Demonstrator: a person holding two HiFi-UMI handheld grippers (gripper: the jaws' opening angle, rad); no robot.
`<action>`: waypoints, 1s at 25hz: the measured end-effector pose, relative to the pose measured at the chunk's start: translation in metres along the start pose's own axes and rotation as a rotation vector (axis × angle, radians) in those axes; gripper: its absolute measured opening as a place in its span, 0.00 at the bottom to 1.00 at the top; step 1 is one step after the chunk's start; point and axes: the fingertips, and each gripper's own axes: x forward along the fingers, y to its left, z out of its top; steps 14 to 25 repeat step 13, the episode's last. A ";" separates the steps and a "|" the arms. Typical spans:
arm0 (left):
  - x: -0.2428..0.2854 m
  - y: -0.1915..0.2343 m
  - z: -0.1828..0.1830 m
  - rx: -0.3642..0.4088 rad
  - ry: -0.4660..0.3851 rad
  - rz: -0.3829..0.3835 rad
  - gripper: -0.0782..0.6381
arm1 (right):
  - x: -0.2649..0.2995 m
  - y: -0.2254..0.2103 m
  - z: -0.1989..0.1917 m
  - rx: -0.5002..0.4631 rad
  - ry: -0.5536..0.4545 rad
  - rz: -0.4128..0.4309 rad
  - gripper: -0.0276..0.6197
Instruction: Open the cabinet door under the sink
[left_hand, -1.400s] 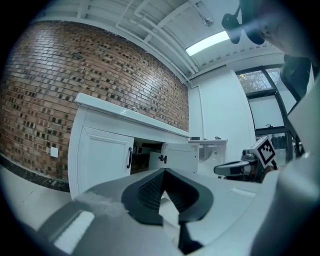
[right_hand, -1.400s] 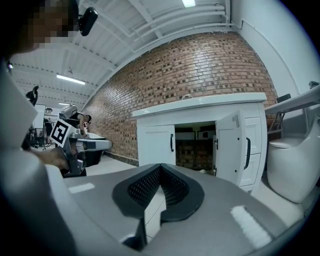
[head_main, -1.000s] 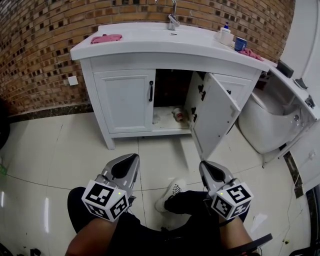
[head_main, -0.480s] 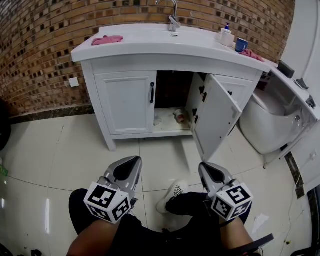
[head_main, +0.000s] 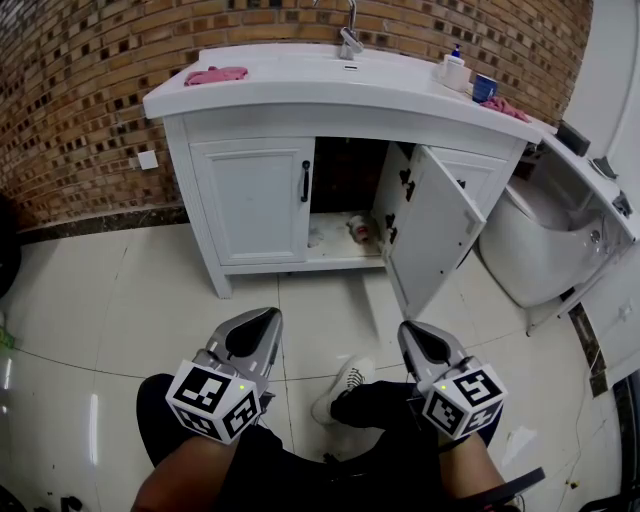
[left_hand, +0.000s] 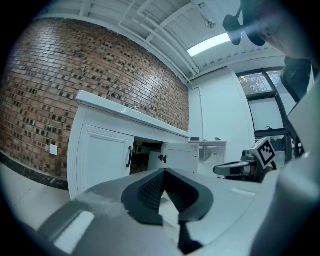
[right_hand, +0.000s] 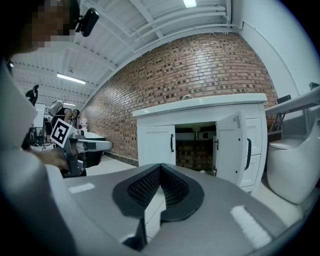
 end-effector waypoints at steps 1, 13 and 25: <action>0.000 0.000 0.000 0.000 -0.001 0.000 0.11 | 0.000 0.000 0.000 0.000 -0.001 0.001 0.05; 0.002 -0.002 -0.002 -0.001 0.004 -0.005 0.11 | -0.001 -0.001 -0.002 -0.001 0.003 0.001 0.05; 0.002 -0.002 -0.002 -0.001 0.004 -0.005 0.11 | -0.001 -0.001 -0.002 -0.001 0.003 0.001 0.05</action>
